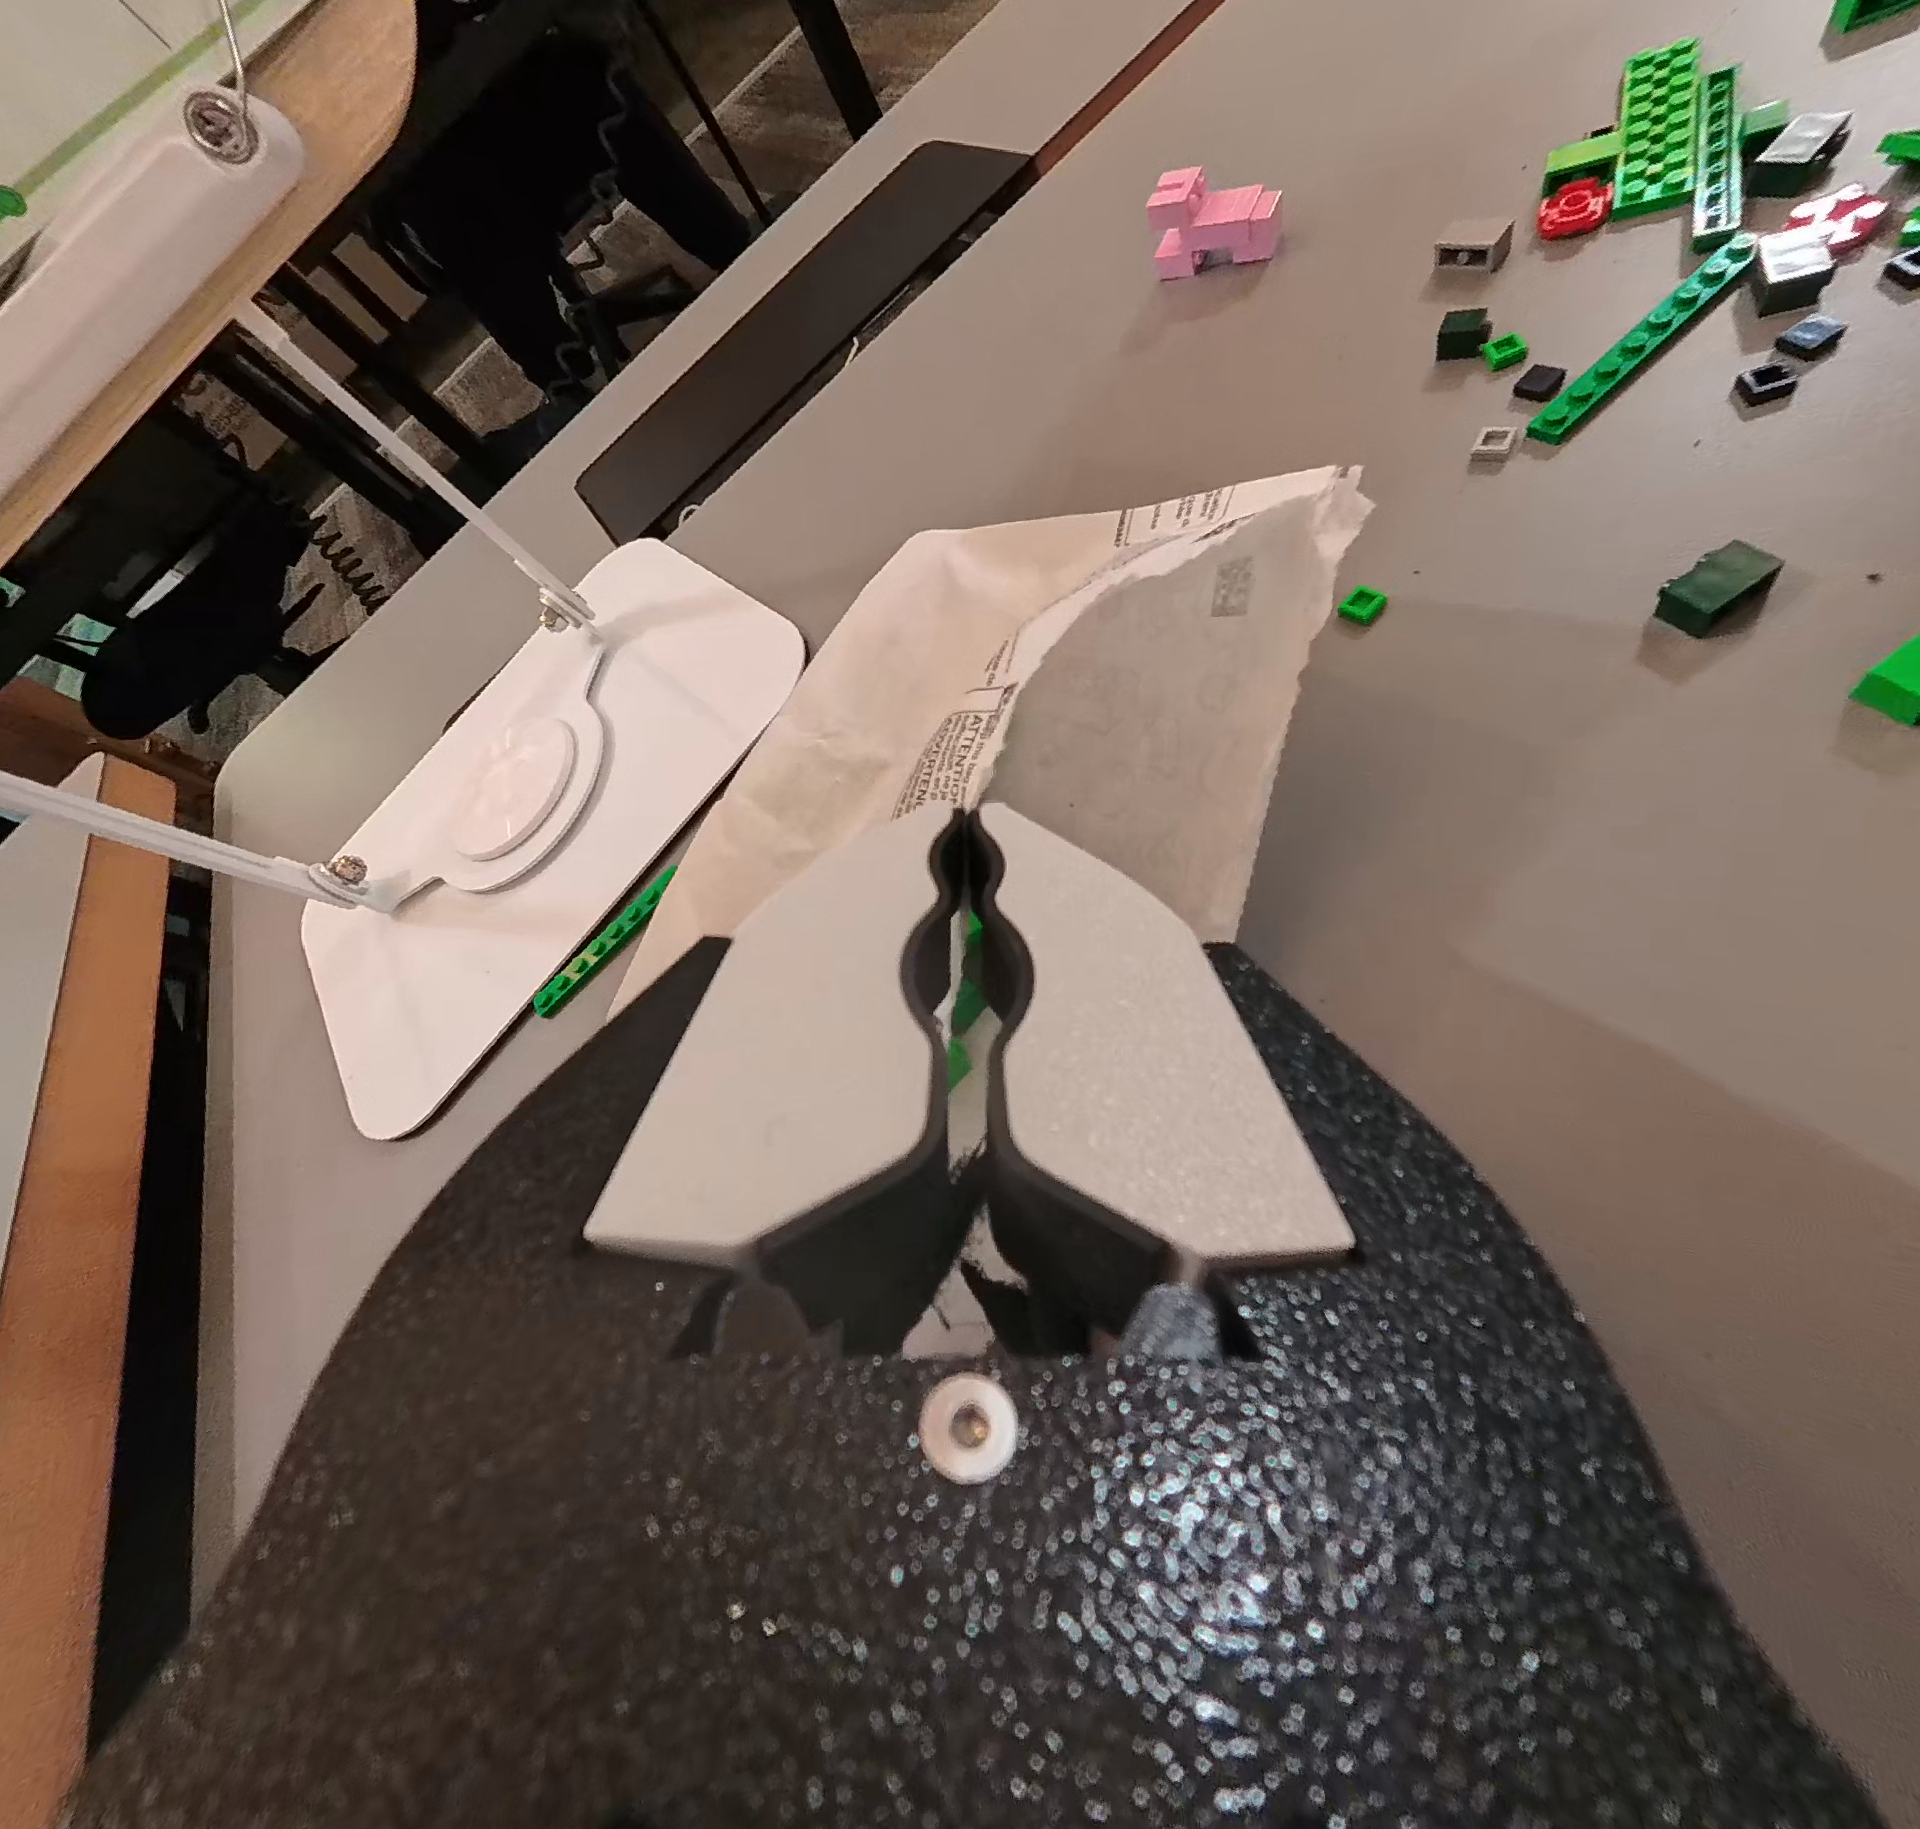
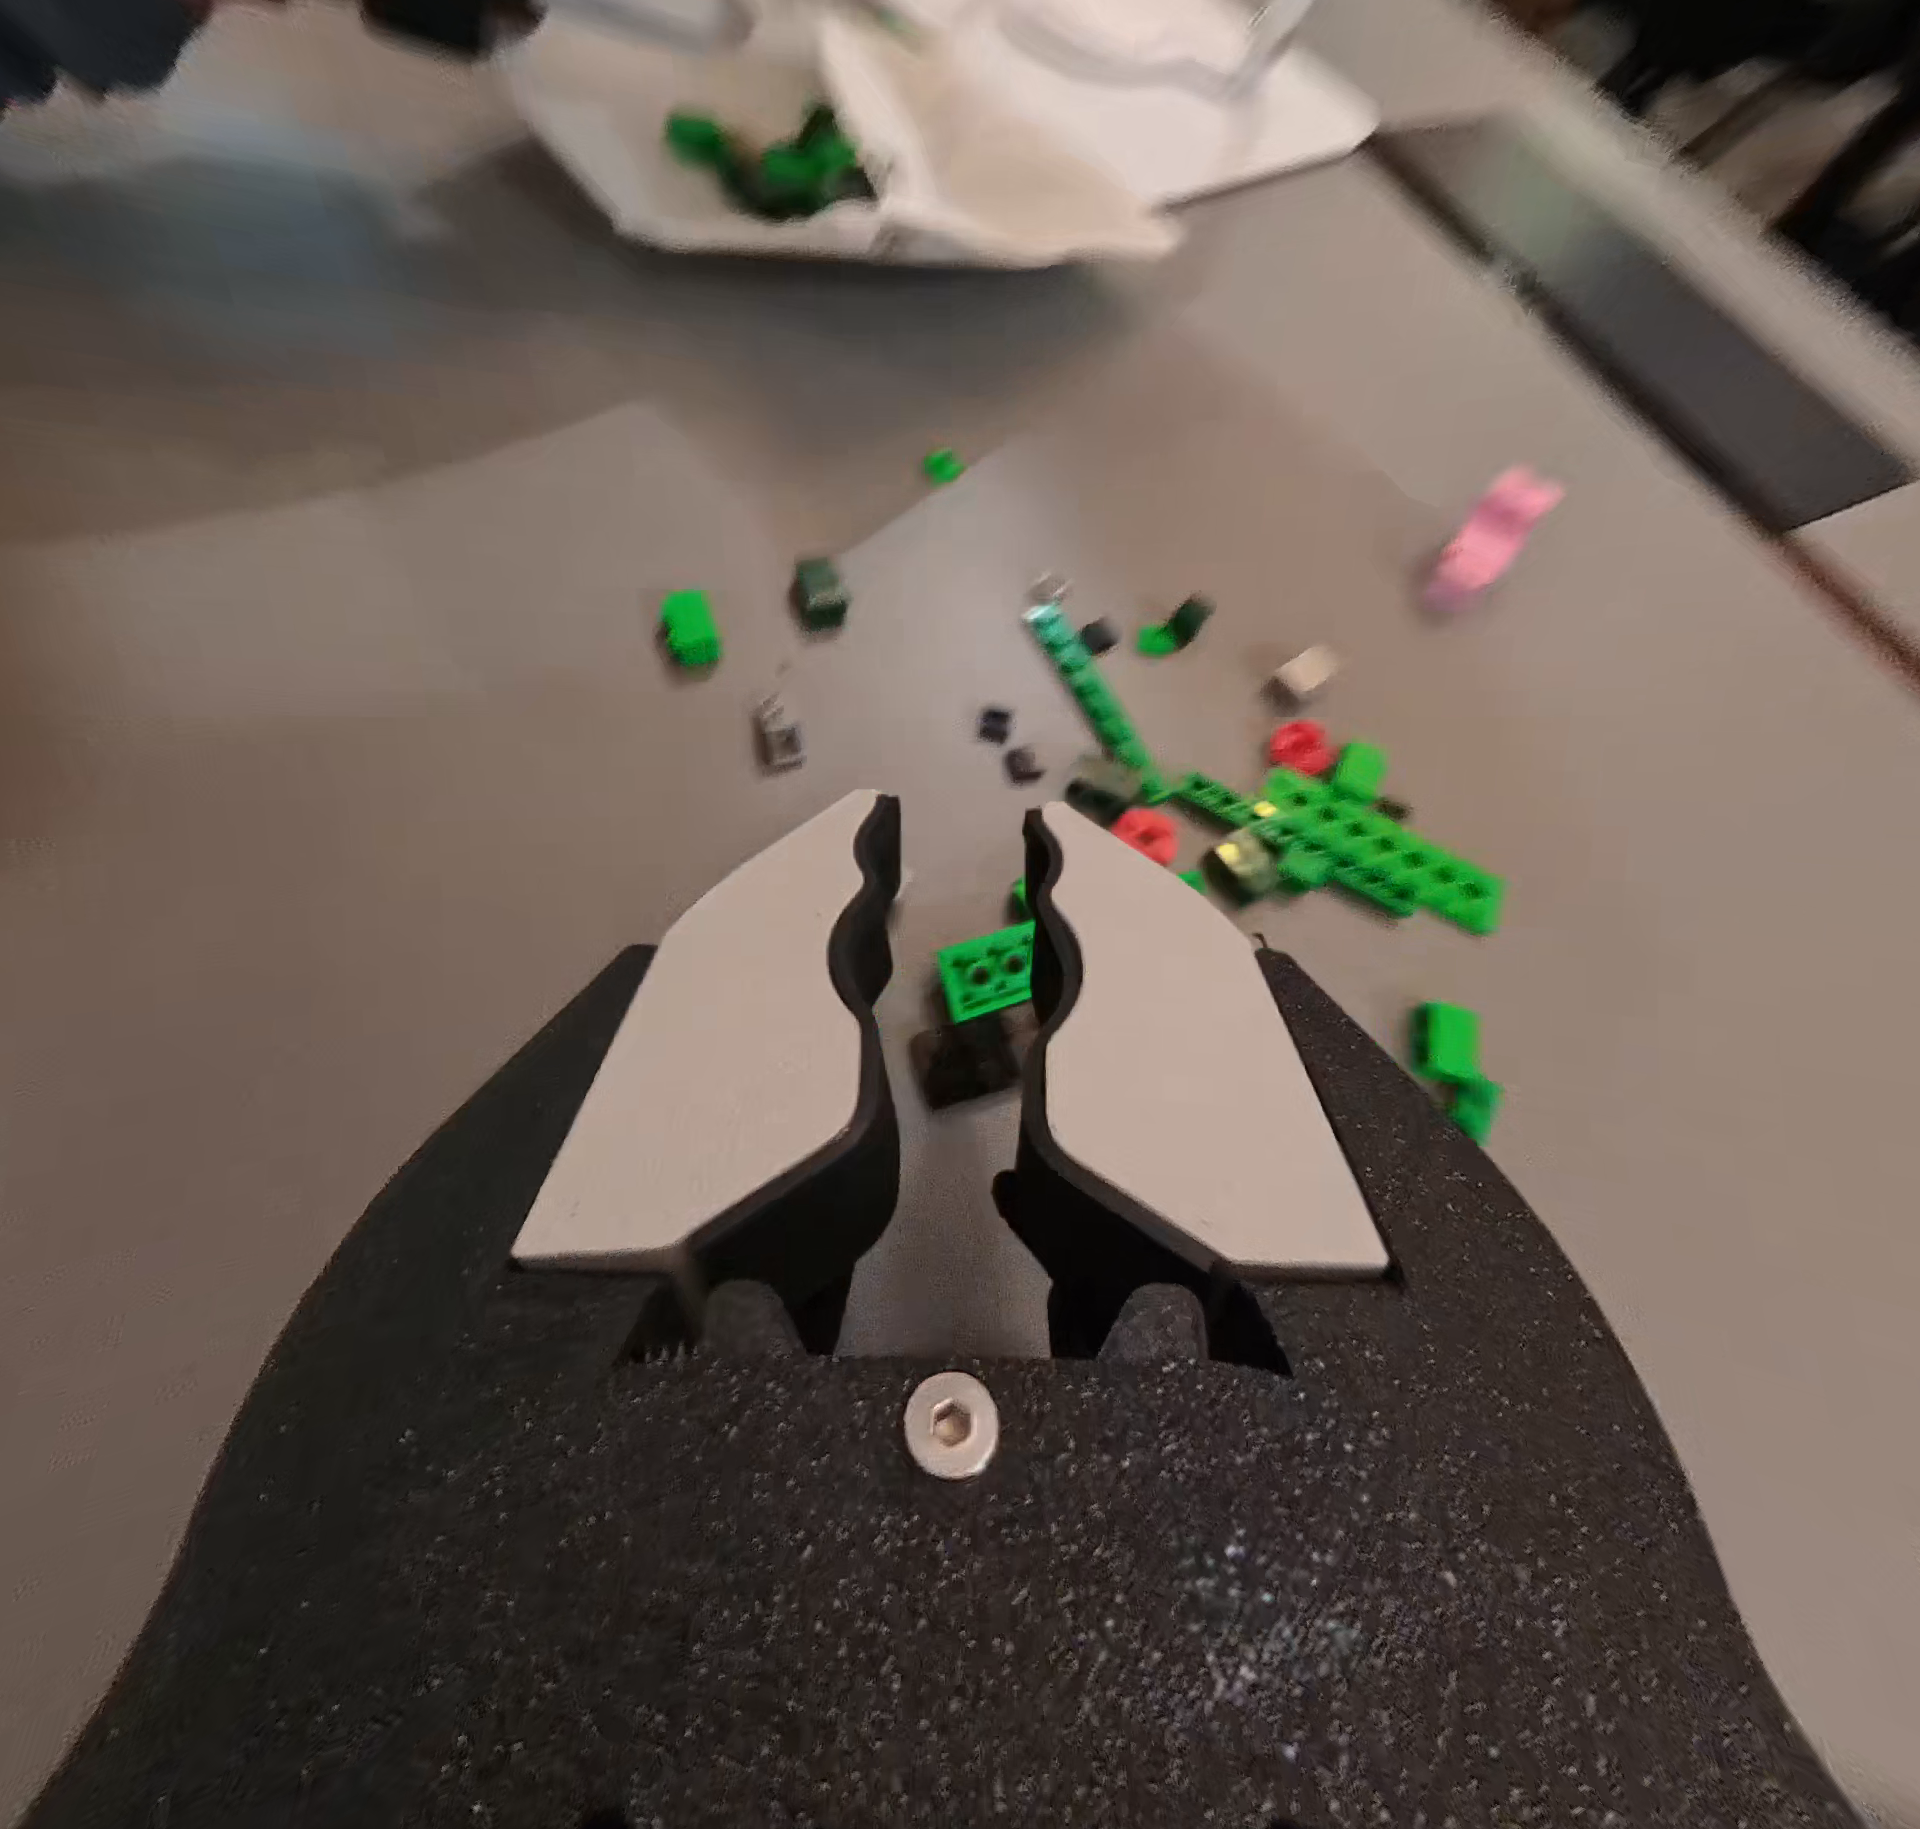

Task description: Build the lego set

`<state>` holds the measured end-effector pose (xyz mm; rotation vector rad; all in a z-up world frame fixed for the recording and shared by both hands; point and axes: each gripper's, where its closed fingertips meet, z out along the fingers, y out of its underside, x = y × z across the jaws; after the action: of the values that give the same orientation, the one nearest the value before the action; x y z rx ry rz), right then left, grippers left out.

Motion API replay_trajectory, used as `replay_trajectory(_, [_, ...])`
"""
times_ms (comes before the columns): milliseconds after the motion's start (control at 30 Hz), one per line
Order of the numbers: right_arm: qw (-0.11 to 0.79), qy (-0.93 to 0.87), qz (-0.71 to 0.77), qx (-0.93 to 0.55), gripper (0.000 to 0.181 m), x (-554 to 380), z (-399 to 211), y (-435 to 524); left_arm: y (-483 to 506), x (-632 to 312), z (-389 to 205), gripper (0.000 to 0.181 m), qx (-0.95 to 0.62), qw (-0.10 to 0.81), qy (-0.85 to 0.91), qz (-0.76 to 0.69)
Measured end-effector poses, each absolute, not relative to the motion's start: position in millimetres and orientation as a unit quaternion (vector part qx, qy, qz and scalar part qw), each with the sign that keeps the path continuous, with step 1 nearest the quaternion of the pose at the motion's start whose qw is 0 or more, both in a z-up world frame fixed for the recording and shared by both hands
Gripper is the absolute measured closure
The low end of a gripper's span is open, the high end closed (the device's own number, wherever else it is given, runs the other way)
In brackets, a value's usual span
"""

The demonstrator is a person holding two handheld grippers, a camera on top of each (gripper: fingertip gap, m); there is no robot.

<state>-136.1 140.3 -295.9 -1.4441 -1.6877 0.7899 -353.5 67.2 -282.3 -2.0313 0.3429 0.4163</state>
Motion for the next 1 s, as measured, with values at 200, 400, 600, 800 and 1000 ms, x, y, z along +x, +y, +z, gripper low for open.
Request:
replay_trajectory(200, [0.286,-0.71,0.284,-0.577,0.157,-138.1,-333.3,120.5,67.4,-352.0,-283.4,0.181,-0.84,0.494,0.145,0.17])
replay_trajectory(400, [0.27,-0.722,0.263,-0.58,0.164,-139.0,-341.9,115.9,67.6,-350.3,-281.8,0.181,-0.838,0.497,0.148,0.168])
replay_trajectory(600, [0.27,-0.721,0.263,-0.582,0.164,-139.3,-342.0,115.8,67.2,-347.7,-278.5,0.181,-0.838,0.505,0.142,0.151])
replay_trajectory(800, [0.283,-0.725,0.247,-0.577,0.164,-140.8,-341.5,116.9,64.2,-350.4,-267.0,0.181,-0.843,0.533,0.066,0.034])
replay_trajectory(1000, [0.284,-0.723,0.249,-0.578,0.164,-141.2,-341.2,116.9,62.1,-354.9,-262.0,0.181,-0.837,0.546,0.037,-0.012])
